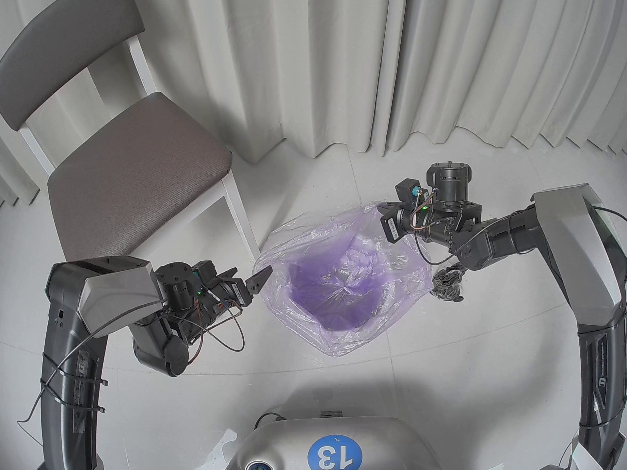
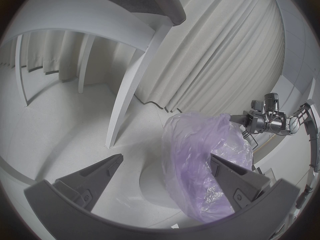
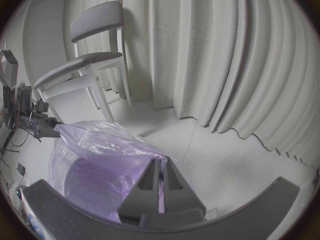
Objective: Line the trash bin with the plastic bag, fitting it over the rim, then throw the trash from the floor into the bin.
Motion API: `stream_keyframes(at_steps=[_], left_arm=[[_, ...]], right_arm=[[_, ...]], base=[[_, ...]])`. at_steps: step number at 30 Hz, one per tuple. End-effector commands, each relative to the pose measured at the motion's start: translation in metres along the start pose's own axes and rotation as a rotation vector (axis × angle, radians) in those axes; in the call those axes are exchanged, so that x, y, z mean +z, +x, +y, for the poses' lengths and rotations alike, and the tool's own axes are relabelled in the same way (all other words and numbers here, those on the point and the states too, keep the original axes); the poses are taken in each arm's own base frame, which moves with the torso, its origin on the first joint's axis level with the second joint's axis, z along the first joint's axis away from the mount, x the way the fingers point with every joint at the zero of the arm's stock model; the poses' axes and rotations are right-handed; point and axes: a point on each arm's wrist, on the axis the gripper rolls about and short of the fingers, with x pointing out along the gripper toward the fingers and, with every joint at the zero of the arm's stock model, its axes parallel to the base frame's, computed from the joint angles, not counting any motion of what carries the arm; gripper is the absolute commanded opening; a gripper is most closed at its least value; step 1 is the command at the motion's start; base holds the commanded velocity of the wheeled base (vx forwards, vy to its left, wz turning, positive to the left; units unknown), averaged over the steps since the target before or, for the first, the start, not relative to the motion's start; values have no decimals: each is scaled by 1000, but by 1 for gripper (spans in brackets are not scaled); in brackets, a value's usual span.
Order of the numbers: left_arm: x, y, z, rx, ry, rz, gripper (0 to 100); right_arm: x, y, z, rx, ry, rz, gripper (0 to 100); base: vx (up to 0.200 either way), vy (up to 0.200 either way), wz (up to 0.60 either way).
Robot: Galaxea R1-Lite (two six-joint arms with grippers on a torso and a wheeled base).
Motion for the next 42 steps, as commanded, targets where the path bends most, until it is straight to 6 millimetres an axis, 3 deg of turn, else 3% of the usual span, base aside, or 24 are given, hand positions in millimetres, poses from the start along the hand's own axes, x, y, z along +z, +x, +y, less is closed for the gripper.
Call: stream_keyframes(at_steps=[1, 15, 16, 20, 25, 36, 42], left_arm=[[-1, 0, 2, 3, -1, 0, 100], [-2, 0, 1, -5, 6, -16, 100], [-2, -1, 0, -5, 8, -17, 100], [-1, -1, 0, -13, 13, -32, 100], [0, -1, -1, -13, 15, -36, 100], [2, -1, -3, -24, 21, -53, 100], [8, -1, -9, -37, 28, -66, 100]], right_arm=[[-5, 8, 4, 0, 18, -11, 0], [5, 7, 5, -18, 10, -58, 0], [7, 8, 4, -27, 7, -71, 100], [14, 14, 6, -58, 11, -128, 100], [4, 12, 10, -42, 17, -85, 100], [0, -10, 8, -19, 86, 12, 100], [-1, -37, 8, -25, 122, 14, 100]], base=[[0, 0, 0], [0, 0, 0], [0, 0, 0], [0, 0, 0], [0, 0, 0], [0, 0, 0], [0, 0, 0]])
